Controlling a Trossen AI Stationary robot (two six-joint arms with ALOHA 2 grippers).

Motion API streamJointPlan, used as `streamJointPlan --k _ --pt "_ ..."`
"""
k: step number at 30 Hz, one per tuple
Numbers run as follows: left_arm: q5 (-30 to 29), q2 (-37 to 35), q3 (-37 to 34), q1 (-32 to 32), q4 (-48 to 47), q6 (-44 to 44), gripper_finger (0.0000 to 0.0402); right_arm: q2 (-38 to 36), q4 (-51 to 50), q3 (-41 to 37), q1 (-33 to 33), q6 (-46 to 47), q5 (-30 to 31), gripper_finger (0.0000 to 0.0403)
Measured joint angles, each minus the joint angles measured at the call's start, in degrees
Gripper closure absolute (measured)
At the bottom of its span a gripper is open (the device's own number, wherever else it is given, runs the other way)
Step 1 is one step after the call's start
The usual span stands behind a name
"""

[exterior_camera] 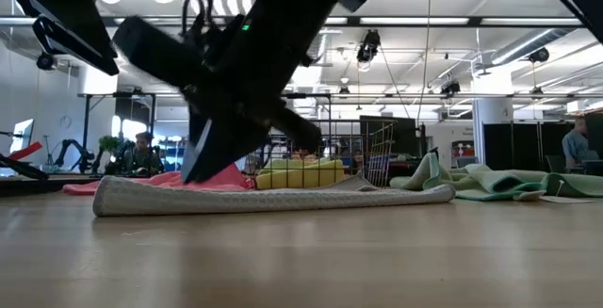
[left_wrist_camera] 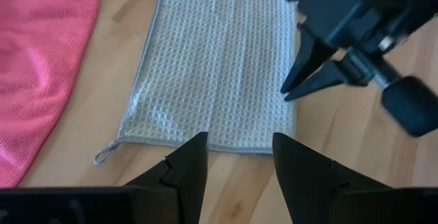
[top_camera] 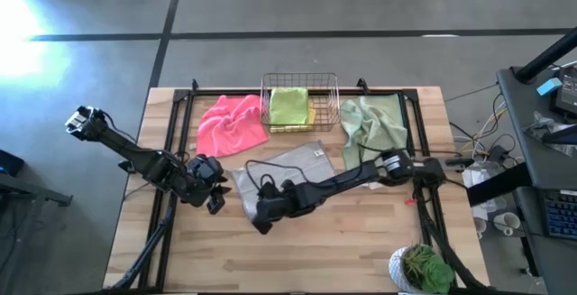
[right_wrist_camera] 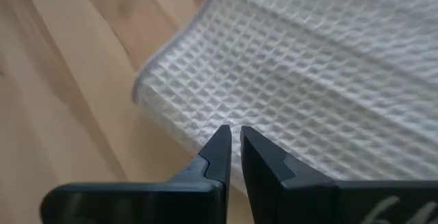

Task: Fold microfiber towels
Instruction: Fold the gray towel

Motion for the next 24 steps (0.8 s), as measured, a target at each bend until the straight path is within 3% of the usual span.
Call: streamJointPlan --k 8,16,24 --pt "0.0 0.02 -0.11 0.0 -1.02 0.02 0.0253 5.16 -11.47 9.21 0.67 -0.38 -3.82 0.0376" --pt "0.0 0.02 -0.28 0.0 -0.96 1.97 0.0253 5.06 -18.32 9.29 2.85 0.25 -8.6 0.0376" --pt "0.47 2.68 -0.31 0.0 0.11 6.17 0.0253 4.78 -25.95 9.61 7.53 -7.32 -11.68 0.0376"
